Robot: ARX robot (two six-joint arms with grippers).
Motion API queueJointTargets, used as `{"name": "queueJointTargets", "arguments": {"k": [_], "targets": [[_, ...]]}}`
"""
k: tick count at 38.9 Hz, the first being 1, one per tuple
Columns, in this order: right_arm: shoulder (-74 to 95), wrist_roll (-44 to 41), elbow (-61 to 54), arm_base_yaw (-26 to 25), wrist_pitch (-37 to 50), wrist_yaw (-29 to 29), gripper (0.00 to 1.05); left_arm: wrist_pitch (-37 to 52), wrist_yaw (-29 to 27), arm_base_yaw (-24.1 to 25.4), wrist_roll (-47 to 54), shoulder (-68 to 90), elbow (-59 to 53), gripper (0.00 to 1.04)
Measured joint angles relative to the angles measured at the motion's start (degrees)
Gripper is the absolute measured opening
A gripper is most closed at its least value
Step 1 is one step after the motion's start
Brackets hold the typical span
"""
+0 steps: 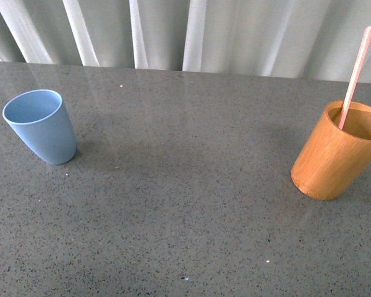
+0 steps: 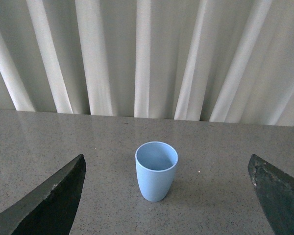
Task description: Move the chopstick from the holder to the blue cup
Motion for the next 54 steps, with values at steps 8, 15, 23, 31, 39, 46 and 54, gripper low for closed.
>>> {"name": "queueJointTargets", "arguments": {"k": [8, 15, 23, 31, 39, 46, 54], "targets": [[0.0, 0.0, 0.0, 0.0, 0.0, 0.0, 0.95, 0.0, 0.0, 0.0, 0.0, 0.0, 0.0, 0.98], [0.0, 0.0, 0.0, 0.0, 0.0, 0.0, 0.95, 0.0, 0.0, 0.0, 0.0, 0.0, 0.0, 0.98], [0.0, 0.0, 0.0, 0.0, 0.0, 0.0, 0.95, 0.0, 0.0, 0.0, 0.0, 0.0, 0.0, 0.98], [0.0, 0.0, 0.0, 0.0, 0.0, 0.0, 0.95, 0.0, 0.0, 0.0, 0.0, 0.0, 0.0, 0.98], [0.0, 0.0, 0.0, 0.0, 0.0, 0.0, 0.95, 0.0, 0.0, 0.0, 0.0, 0.0, 0.0, 0.98], [0.0, 0.0, 0.0, 0.0, 0.0, 0.0, 0.95, 0.0, 0.0, 0.0, 0.0, 0.0, 0.0, 0.98], [0.0, 0.0, 0.0, 0.0, 0.0, 0.0, 0.95, 0.0, 0.0, 0.0, 0.0, 0.0, 0.0, 0.98]]}}
